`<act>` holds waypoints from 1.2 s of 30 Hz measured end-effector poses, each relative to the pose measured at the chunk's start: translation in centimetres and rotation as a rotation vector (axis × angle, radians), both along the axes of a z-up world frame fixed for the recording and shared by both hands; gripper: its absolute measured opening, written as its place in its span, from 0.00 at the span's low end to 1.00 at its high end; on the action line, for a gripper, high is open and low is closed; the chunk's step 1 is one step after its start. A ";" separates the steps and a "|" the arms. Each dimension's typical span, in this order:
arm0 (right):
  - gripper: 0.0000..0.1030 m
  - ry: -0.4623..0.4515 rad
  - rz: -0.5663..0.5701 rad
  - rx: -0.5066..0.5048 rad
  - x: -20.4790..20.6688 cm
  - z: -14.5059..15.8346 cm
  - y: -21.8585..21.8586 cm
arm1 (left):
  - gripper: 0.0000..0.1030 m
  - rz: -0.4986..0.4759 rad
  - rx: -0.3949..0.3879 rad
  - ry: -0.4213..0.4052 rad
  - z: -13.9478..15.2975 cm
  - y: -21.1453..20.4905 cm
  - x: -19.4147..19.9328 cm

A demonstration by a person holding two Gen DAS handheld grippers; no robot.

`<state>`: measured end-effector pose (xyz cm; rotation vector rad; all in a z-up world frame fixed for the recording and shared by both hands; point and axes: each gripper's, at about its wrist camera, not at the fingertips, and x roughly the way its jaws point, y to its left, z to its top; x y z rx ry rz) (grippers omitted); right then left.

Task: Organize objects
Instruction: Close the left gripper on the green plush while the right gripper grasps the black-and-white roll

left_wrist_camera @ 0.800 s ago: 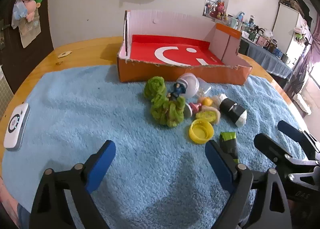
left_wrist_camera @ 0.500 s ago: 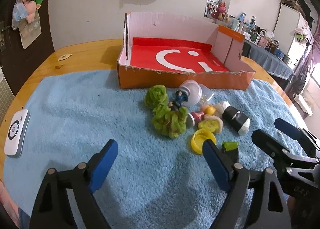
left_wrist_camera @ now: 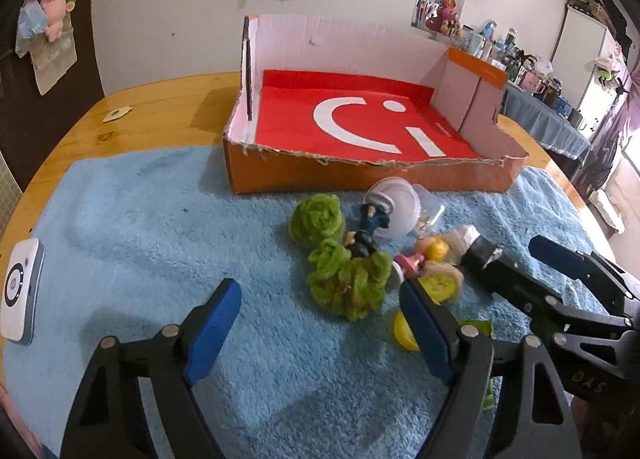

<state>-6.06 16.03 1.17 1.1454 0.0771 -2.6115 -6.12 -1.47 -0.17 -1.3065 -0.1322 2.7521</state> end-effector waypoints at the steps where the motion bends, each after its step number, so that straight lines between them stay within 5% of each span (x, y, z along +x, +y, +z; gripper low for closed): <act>1: 0.66 -0.006 0.002 0.002 -0.2 -0.1 -0.1 | 0.80 0.001 -0.001 -0.006 -0.2 0.0 -0.1; 14: 0.47 -0.063 0.029 0.015 -1.9 -1.6 -1.1 | 0.74 -0.014 -0.002 -0.009 -0.9 -0.3 -1.4; 17: 0.39 -0.070 0.045 0.003 -1.9 -1.6 -1.2 | 0.65 -0.021 -0.002 -0.003 -0.7 -0.1 -1.5; 24: 0.38 -0.070 0.050 -0.012 -1.7 -1.5 -1.1 | 0.37 -0.048 0.008 -0.001 -0.4 0.5 -1.2; 36: 0.32 -0.044 0.041 -0.035 -0.5 -0.2 -0.5 | 0.35 -0.038 0.011 0.013 0.3 0.2 0.1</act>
